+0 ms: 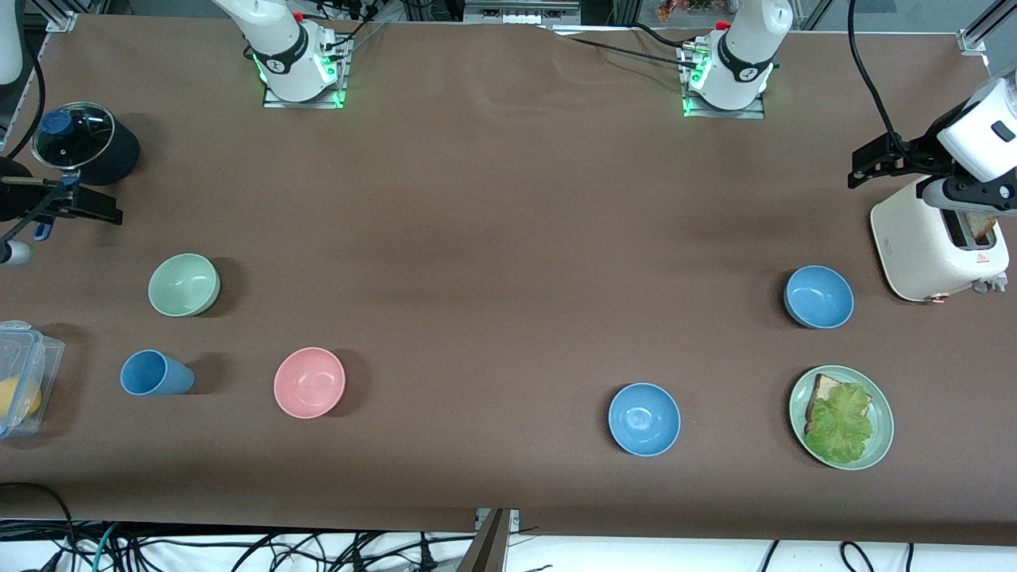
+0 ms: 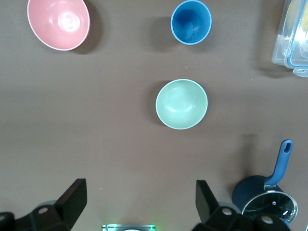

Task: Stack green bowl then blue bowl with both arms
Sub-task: 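Reach the right gripper down to the pale green bowl rim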

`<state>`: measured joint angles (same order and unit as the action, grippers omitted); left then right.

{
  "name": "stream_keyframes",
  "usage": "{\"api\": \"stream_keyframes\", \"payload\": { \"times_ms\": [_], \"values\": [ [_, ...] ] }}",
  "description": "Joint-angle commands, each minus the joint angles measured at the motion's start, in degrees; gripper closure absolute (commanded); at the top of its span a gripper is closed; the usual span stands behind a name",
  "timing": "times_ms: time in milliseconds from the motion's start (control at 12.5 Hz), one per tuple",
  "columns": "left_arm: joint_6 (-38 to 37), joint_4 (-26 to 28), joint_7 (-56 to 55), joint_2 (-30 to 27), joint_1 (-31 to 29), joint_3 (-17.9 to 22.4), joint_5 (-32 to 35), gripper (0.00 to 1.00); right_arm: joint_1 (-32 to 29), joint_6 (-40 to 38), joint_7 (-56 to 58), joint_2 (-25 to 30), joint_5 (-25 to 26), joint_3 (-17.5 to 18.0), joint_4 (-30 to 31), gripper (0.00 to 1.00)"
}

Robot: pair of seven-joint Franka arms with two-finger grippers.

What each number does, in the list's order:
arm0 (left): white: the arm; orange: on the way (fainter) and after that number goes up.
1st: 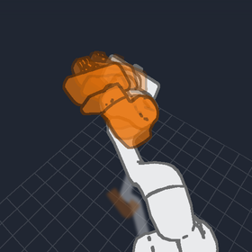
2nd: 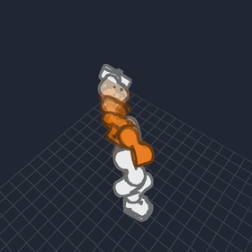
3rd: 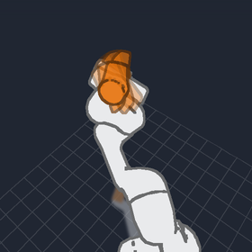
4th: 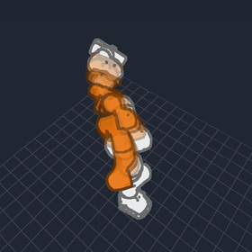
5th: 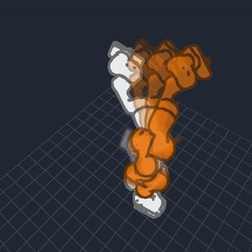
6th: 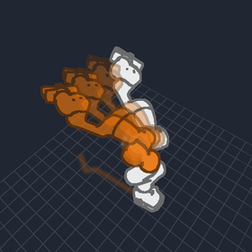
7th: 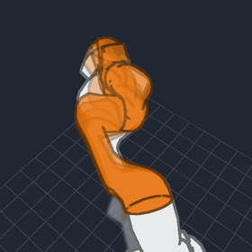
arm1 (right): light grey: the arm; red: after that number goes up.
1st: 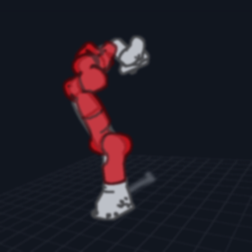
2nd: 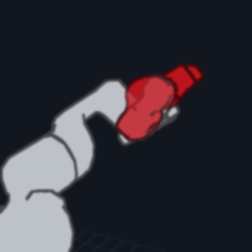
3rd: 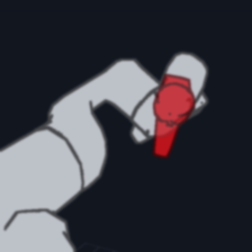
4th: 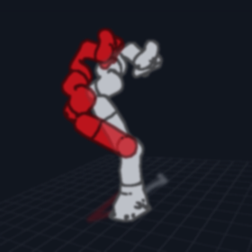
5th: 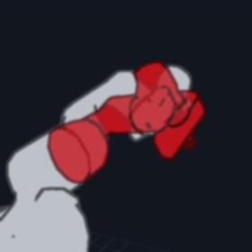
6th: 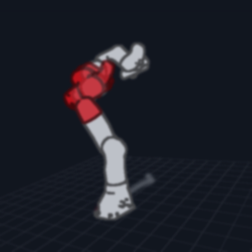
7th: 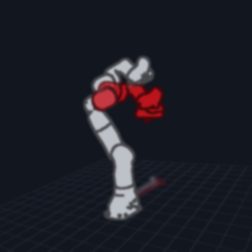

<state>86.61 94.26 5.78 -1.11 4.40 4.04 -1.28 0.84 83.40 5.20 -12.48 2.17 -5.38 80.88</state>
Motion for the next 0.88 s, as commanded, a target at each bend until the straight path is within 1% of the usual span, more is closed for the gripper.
{"api": "stream_keyframes", "payload": {
  "times_ms": [0,401,561,802],
  "values": [
    [-1.18,-1.36,-0.5,0.41,-0.44,-0.35,-0.48,0.0,-1.89,0.79,0.78,-0.79,0.47,-0.07,-0.37,0.0],
    [-1.18,-1.36,-0.5,0.5,-0.44,-0.26,-0.48,0.0,-1.98,1.24,0.86,-2.11,1.0,-0.16,-0.37,0.0],
    [-1.18,-1.36,-0.5,0.5,-0.44,-0.17,-0.48,0.0,-2.16,1.41,0.78,-4.56,1.0,-0.25,-0.37,0.0],
    [-1.18,-1.36,-0.5,0.85,-0.44,-0.09,-0.48,0.0,-3.48,5.01,0.78,-7.81,0.38,-0.51,-0.2,0.0]
  ]
}}
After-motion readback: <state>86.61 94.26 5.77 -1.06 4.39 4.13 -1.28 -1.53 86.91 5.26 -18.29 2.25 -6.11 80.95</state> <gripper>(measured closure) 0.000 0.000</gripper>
